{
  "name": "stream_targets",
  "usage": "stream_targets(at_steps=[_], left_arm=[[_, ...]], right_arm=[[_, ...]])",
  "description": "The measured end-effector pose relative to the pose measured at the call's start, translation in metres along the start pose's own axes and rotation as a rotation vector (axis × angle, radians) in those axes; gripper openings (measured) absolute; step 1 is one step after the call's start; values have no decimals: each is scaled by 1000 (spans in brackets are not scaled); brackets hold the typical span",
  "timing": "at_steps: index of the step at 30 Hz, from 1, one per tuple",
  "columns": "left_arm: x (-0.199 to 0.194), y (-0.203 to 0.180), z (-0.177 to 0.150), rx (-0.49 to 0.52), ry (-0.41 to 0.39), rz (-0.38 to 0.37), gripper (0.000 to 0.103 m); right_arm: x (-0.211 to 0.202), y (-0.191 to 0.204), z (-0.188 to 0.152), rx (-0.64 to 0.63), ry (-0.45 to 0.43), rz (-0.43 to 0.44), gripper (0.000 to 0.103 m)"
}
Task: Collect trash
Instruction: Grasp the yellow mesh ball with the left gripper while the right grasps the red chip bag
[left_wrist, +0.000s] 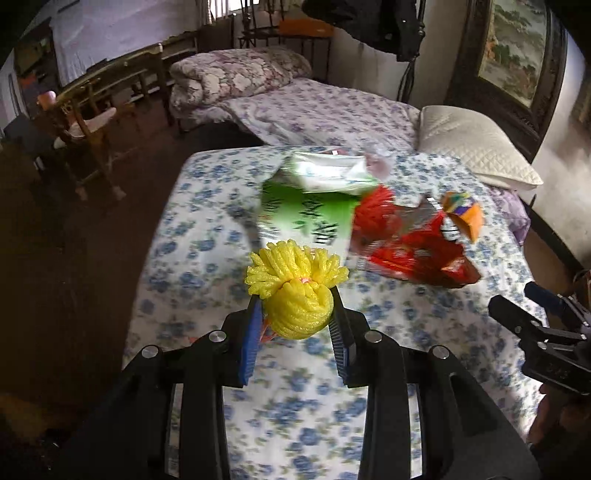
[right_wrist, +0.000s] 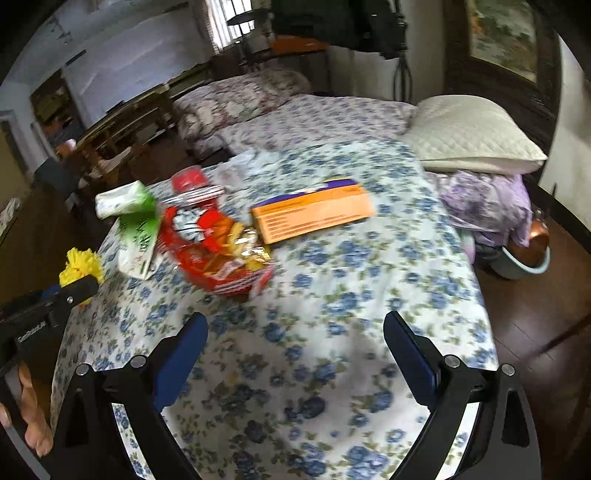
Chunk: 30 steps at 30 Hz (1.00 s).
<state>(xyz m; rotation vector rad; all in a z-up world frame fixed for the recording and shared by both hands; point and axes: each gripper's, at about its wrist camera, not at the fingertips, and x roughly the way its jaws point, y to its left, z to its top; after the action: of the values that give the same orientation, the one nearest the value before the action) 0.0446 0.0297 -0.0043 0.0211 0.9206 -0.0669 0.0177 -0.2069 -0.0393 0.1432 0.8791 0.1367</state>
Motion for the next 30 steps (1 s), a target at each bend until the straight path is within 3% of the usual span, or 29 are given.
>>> stream_targets(at_steps=[3, 6, 13, 19, 22, 30], left_arm=[[5, 6, 1, -19, 18, -12, 35], [7, 10, 2, -43, 36, -26, 35], [11, 10, 1, -52, 56, -53, 35], [13, 9, -1, -59, 66, -69, 35], [16, 9, -1, -61, 73, -73, 36], [14, 14, -1, -79, 69, -86, 36]], right_arm=[[8, 15, 6, -60, -1, 24, 94], [22, 24, 13, -47, 57, 97, 90], [41, 46, 19, -127, 72, 49, 87], [55, 58, 26, -180, 65, 25, 72], [55, 55, 27, -170, 70, 43, 45], [16, 56, 18, -156, 48, 134, 41]])
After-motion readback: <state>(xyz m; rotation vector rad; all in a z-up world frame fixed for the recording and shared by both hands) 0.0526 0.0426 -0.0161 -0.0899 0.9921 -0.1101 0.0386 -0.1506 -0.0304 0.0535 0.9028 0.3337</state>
